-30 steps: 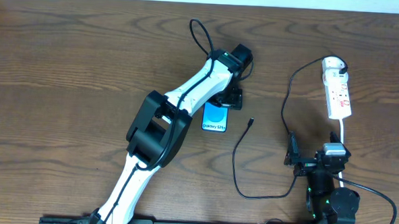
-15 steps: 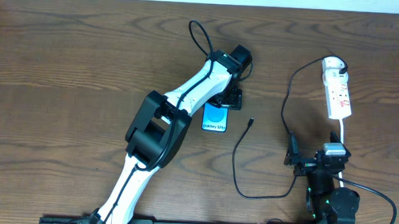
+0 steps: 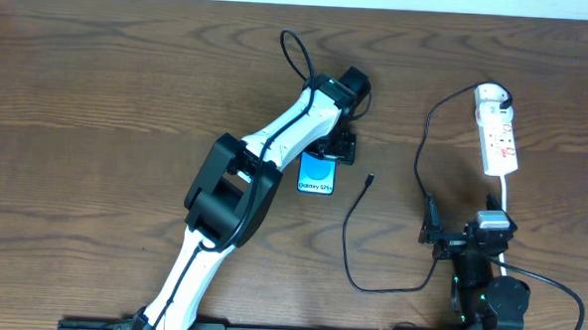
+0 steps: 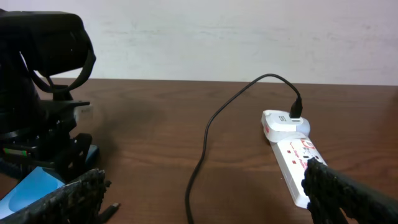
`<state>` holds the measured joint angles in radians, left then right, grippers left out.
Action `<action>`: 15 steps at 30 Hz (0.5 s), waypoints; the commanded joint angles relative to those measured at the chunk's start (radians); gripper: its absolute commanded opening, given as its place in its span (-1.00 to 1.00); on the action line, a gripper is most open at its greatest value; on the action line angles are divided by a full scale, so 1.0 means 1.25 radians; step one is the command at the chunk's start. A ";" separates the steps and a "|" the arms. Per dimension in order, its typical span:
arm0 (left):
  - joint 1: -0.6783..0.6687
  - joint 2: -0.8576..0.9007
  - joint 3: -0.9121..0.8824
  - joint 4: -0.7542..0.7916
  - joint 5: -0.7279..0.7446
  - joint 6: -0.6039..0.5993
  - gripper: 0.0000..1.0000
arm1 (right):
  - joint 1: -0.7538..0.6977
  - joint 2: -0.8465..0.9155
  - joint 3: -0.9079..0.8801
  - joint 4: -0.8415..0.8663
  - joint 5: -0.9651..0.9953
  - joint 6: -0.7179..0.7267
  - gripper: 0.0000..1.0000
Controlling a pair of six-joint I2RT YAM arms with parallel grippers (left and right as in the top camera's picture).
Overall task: Plug charger to phone and switch on socket
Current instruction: 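Close the left gripper on the phone's long edges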
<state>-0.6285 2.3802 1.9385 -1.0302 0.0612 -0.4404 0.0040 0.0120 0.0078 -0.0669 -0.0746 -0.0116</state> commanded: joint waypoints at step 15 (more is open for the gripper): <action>0.001 0.016 -0.029 -0.015 -0.017 0.016 0.60 | 0.009 -0.004 -0.002 -0.003 0.001 -0.007 0.99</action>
<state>-0.6289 2.3802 1.9385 -1.0363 0.0685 -0.4362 0.0040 0.0120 0.0078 -0.0669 -0.0746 -0.0116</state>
